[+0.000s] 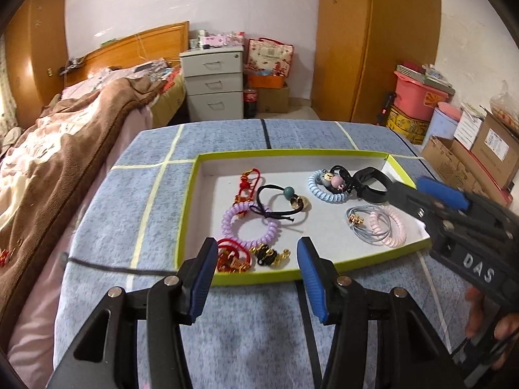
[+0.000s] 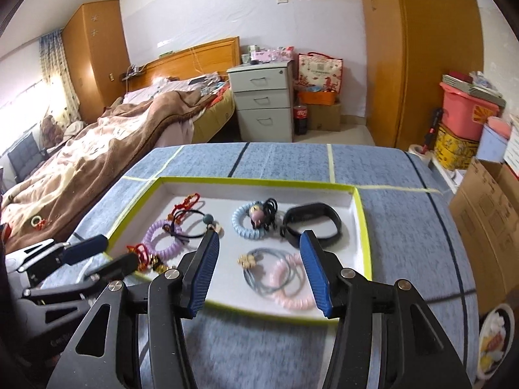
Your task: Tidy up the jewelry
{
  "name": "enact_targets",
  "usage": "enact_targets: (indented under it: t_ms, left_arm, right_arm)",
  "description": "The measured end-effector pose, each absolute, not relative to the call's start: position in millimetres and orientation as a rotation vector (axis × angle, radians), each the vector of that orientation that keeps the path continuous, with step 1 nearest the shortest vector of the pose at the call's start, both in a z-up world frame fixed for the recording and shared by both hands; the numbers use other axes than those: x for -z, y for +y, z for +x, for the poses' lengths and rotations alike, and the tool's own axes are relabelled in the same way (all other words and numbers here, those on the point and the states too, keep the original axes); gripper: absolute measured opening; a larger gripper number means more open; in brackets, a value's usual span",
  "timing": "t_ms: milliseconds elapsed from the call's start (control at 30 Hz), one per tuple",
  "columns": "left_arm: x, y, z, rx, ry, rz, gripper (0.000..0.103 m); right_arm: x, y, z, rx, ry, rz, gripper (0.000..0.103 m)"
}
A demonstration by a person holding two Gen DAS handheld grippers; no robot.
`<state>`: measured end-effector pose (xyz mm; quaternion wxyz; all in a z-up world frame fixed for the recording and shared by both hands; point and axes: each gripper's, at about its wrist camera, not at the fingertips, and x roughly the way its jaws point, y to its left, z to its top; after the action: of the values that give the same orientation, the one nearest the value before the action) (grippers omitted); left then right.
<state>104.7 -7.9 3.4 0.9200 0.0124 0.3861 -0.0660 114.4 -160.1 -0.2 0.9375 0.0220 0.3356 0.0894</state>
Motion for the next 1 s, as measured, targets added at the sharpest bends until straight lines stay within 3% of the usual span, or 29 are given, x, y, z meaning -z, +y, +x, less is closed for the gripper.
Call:
enact_targets:
  t_ms: [1000]
  left_arm:
    - [-5, -7, 71, 0.067, 0.758, -0.001, 0.053]
  right_arm:
    - [10, -151, 57, -0.162, 0.673, 0.063, 0.053]
